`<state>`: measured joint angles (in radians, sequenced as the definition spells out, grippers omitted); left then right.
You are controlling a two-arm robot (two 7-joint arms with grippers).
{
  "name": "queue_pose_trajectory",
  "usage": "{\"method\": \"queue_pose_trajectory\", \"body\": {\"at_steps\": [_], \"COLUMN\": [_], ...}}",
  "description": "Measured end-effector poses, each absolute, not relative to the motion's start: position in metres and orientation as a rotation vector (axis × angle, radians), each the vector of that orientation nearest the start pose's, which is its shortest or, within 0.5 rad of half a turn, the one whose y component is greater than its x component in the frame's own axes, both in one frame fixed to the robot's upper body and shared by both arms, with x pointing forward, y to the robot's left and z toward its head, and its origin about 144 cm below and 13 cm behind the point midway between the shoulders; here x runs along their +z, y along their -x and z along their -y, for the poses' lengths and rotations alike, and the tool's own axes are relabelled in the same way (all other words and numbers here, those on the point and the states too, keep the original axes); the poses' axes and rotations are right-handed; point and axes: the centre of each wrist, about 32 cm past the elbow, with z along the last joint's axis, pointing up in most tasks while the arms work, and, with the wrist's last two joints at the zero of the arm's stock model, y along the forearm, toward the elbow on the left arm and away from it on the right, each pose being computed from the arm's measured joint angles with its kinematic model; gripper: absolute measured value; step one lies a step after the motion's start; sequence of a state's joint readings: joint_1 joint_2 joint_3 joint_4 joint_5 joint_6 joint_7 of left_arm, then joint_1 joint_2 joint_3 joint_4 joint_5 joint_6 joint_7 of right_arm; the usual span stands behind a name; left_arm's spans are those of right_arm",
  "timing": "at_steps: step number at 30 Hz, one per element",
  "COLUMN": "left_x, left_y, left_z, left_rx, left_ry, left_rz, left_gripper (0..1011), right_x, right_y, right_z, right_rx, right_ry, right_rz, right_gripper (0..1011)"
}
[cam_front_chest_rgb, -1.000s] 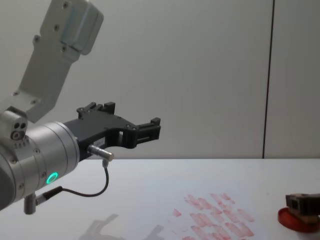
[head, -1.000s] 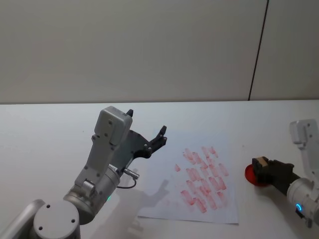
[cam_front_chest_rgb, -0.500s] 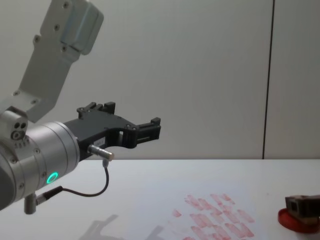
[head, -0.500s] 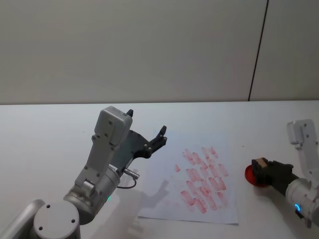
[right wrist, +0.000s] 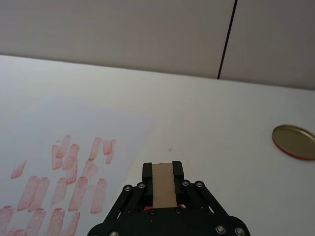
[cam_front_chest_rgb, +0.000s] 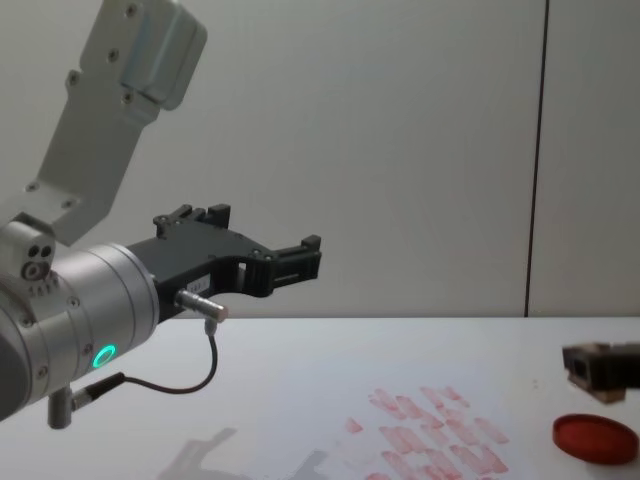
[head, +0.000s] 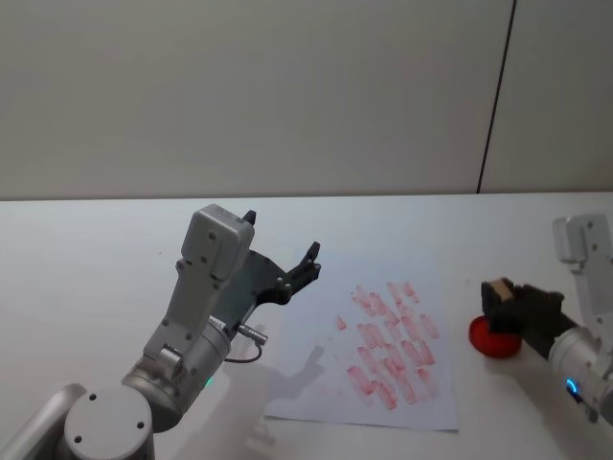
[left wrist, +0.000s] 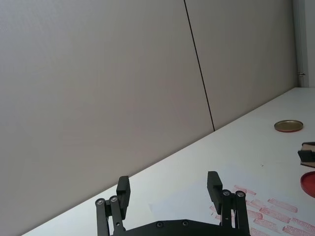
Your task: Use the one hand to pick up the stamp and affix it onto the A4 paper.
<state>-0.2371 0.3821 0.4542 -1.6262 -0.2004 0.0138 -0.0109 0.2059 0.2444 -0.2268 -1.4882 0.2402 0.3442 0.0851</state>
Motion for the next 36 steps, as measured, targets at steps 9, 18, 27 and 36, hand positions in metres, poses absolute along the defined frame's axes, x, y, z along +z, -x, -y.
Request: {"method": "queue_pose_trajectory", "body": {"at_steps": [9, 18, 27, 36], "left_x": [1.204, 1.204, 1.204, 1.204], "left_y": [-0.492, -0.492, -0.492, -0.492], "left_z": [-0.198, -0.198, -0.198, -0.198], "left_rx": [1.124, 1.124, 1.124, 1.124], "left_ry": [-0.061, -0.061, -0.061, -0.061], "left_rz": [0.268, 0.268, 0.268, 0.268], "left_gripper": [993, 993, 993, 993], "right_x": [1.195, 1.206, 1.198, 1.182], "right_y": [-0.507, -0.515, -0.540, -0.573], "right_z": [0.229, 0.220, 0.207, 0.197], "right_rx": [-1.266, -1.216, -1.170, -1.159], "right_ry": [0.188, 0.143, 0.151, 0.185], "right_rz": [-0.045, 0.023, 0.003, -0.041], "right_gripper": [219, 219, 218, 219]}}
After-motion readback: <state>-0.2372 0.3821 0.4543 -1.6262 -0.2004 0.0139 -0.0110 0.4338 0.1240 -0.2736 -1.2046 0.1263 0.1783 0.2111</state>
